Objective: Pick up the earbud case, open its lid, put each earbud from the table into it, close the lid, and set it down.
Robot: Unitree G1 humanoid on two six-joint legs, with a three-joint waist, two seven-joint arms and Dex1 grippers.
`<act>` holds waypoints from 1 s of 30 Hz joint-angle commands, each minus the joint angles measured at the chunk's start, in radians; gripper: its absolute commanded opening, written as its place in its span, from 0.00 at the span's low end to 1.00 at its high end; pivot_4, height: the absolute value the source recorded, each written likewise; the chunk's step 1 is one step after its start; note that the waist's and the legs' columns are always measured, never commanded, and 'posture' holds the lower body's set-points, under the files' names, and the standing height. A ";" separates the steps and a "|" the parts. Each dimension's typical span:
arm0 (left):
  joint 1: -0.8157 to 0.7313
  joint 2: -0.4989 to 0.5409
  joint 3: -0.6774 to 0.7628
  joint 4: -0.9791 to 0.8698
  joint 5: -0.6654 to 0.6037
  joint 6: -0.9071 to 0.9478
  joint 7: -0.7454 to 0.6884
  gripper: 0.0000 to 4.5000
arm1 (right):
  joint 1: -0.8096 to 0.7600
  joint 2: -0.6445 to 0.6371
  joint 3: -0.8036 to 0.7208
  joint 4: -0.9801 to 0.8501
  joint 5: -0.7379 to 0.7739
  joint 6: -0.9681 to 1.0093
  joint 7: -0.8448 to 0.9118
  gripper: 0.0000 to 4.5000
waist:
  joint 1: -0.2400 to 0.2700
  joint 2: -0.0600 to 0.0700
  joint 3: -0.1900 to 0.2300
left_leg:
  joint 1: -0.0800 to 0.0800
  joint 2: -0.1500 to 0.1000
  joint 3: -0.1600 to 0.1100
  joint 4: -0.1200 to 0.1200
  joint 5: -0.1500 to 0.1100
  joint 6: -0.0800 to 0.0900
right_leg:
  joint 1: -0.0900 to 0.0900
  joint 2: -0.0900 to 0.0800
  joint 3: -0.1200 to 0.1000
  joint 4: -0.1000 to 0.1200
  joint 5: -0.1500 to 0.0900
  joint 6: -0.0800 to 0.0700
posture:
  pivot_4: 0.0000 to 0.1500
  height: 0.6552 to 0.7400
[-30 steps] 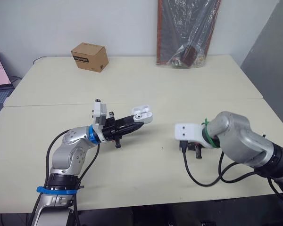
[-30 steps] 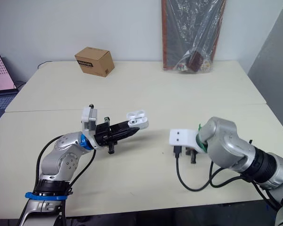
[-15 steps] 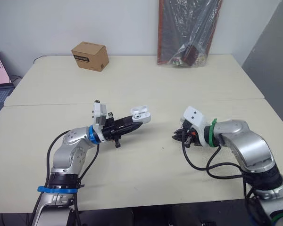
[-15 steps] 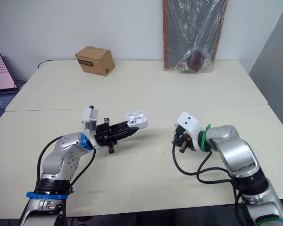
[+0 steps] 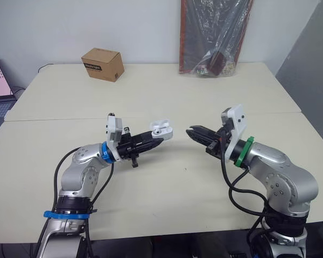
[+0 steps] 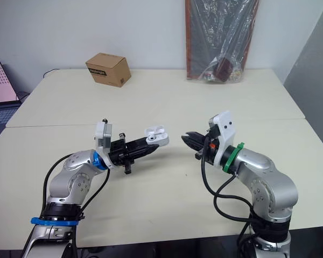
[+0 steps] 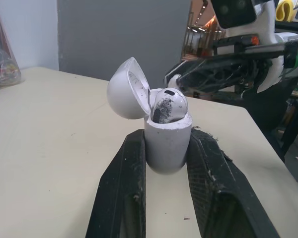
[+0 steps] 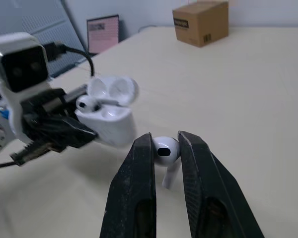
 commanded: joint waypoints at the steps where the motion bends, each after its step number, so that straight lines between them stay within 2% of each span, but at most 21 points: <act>1: -0.025 -0.002 -0.001 -0.005 0.000 -0.012 -0.010 0.17 | -0.053 0.015 0.010 -0.035 0.052 -0.065 -0.037 0.07 | 0.000 0.000 0.000 | 0.000 0.000 0.000 0.000 0.000 0.000 | 0.000 0.000 0.000 0.000 0.000 0.000 | 1.00 1.00; 8: -0.050 -0.003 -0.009 0.011 0.003 -0.009 -0.016 0.17 | -0.130 0.021 0.098 0.005 0.062 -0.129 -0.120 0.07 | -0.002 0.000 0.000 | 0.000 0.000 0.000 0.000 0.000 0.000 | 0.000 0.000 0.000 0.000 0.000 0.000 | 1.00 1.00; 14: -0.068 -0.005 -0.006 0.020 0.005 -0.003 -0.024 0.17 | -0.144 -0.050 0.204 0.040 0.016 -0.164 -0.148 0.07 | -0.002 0.000 0.000 | 0.000 0.000 0.000 0.000 0.000 0.000 | 0.000 0.000 0.000 0.000 0.000 0.000 | 1.00 1.00; 30: -0.079 -0.012 0.008 0.008 -0.015 0.017 -0.012 0.17 | -0.134 -0.128 0.289 0.074 -0.025 -0.238 -0.187 0.07 | -0.002 0.000 0.000 | 0.000 0.000 0.000 0.000 0.000 0.000 | 0.000 0.000 0.000 0.000 0.000 0.000 | 1.00 1.00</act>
